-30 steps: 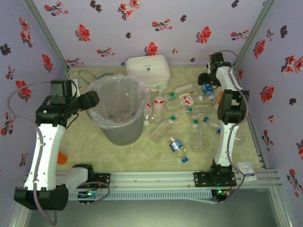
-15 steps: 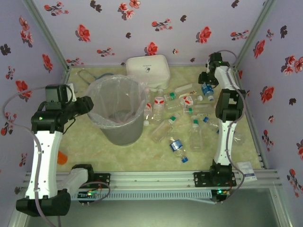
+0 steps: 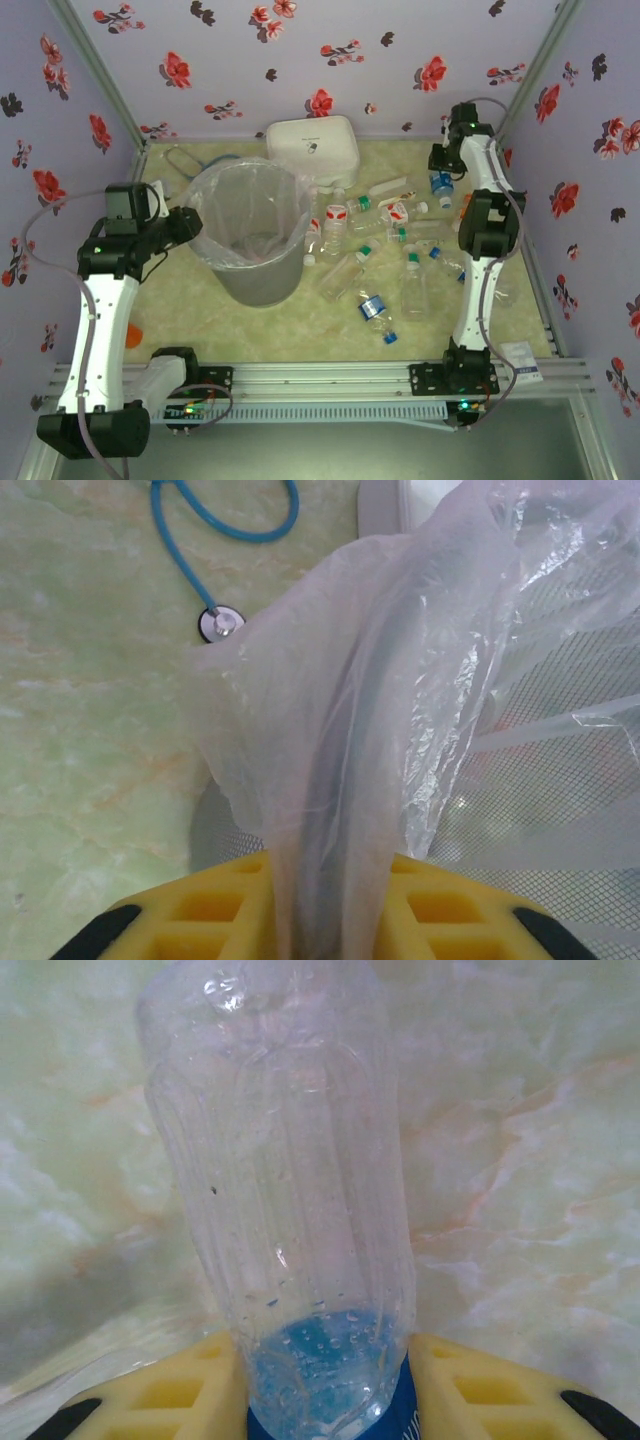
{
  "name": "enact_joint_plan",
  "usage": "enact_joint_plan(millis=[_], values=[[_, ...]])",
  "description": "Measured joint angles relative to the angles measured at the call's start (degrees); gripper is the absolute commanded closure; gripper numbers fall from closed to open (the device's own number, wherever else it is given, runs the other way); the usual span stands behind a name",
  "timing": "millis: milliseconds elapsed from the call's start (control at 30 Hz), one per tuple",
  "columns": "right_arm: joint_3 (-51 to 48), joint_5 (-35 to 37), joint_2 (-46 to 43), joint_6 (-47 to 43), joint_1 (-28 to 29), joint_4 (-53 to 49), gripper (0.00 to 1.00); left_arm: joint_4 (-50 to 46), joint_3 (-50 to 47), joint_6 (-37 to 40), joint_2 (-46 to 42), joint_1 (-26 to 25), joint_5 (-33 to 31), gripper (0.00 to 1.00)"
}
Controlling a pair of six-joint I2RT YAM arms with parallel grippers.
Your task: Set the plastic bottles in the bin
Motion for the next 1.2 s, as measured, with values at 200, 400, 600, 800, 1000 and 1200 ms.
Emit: enact_joint_plan(millis=[200,400,600,800,1000,1200], values=[[-3.39,-5.11,-12.9,2.69,-0.04,0.98,0.68,3.63,-0.96,-1.51,0.17,0.0,0.48,0.81],[-9.77,-12.04,-29.29,8.04,1.79,5.4,0.69,5.84,-0.76,-1.92,2.32,0.0,0.81,0.82],[-11.43,-16.63,-39.58,12.17,12.85,9.25,0.71,7.17,0.02,-1.92,4.33,0.0,0.85,0.83],[-8.87,-19.5,-40.92,16.17,26.21,12.66,0.72,7.72,1.6,-1.9,6.71,-0.04,1.27,0.84],[5.22,-20.81,-30.69,16.24,37.9,10.8,0.73,8.0,1.7,-1.9,7.04,-0.17,1.42,0.84],[16.85,-18.1,-19.43,11.69,47.04,-0.11,0.75,7.98,1.7,-1.88,7.04,-0.17,1.42,0.86]])
